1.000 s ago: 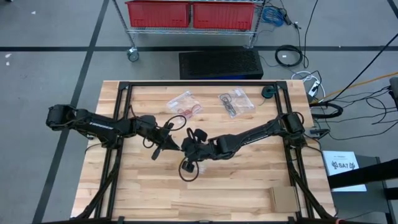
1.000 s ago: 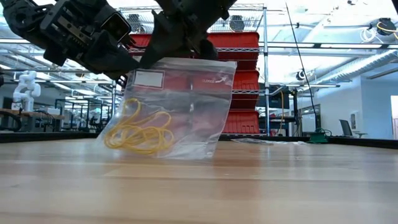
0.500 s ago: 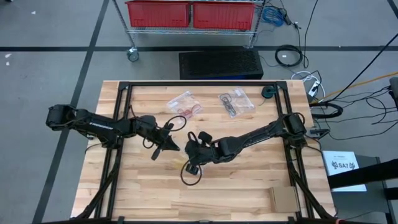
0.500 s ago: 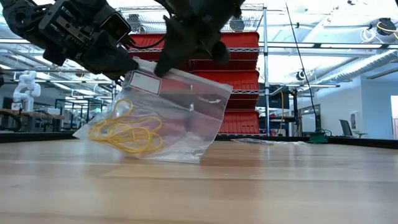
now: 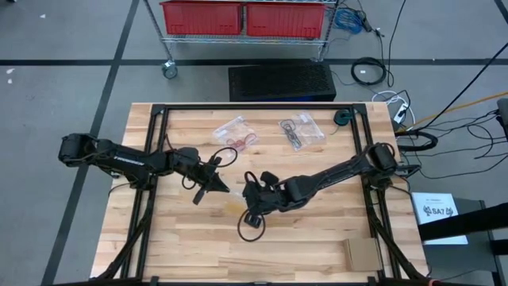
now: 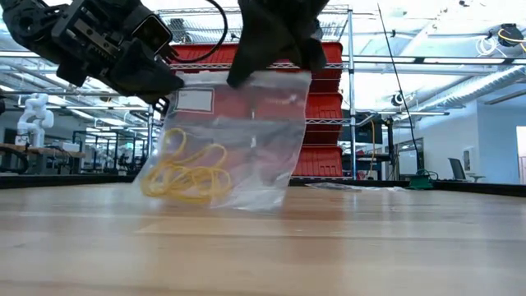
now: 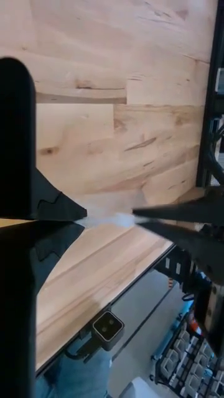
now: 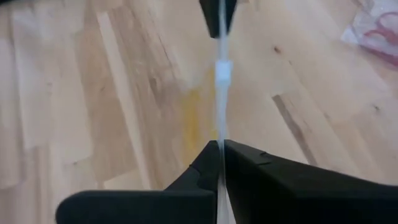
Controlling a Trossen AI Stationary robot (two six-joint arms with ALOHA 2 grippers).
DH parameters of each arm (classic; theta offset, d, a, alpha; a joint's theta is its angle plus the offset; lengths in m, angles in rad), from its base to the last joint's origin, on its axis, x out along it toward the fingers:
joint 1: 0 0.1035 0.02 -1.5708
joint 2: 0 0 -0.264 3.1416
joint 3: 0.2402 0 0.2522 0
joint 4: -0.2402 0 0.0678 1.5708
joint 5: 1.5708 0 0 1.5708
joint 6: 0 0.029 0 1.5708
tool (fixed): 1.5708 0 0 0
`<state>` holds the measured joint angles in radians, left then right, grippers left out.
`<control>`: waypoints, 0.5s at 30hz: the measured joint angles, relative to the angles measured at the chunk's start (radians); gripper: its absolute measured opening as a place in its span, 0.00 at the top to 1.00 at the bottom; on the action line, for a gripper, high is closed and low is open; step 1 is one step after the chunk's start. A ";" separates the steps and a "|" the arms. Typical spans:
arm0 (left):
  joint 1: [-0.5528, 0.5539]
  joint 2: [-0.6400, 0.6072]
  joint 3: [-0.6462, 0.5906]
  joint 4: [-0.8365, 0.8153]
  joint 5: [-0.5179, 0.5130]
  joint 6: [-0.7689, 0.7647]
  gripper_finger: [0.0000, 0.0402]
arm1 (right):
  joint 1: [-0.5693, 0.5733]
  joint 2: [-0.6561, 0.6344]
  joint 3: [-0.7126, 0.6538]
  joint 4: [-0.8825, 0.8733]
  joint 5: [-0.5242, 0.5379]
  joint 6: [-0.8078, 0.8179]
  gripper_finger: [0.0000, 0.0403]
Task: Sort rubber bands
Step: Close the transparent zip bag, then close the zip bag
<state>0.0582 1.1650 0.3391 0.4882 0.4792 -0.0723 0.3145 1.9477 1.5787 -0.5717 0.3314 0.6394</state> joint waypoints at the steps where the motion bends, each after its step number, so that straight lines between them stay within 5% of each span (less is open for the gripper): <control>1: 0.000 0.000 0.000 -0.002 -0.002 0.000 1.00 | 0.000 -0.003 0.000 0.011 -0.002 -0.002 0.98; 15: 0.000 0.000 -0.002 -0.007 -0.009 0.000 1.00 | -0.061 0.000 0.000 0.153 0.008 -0.034 0.63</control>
<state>0.0586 1.1652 0.3370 0.4816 0.4706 -0.0727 0.2530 1.9475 1.5787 -0.4183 0.3393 0.6056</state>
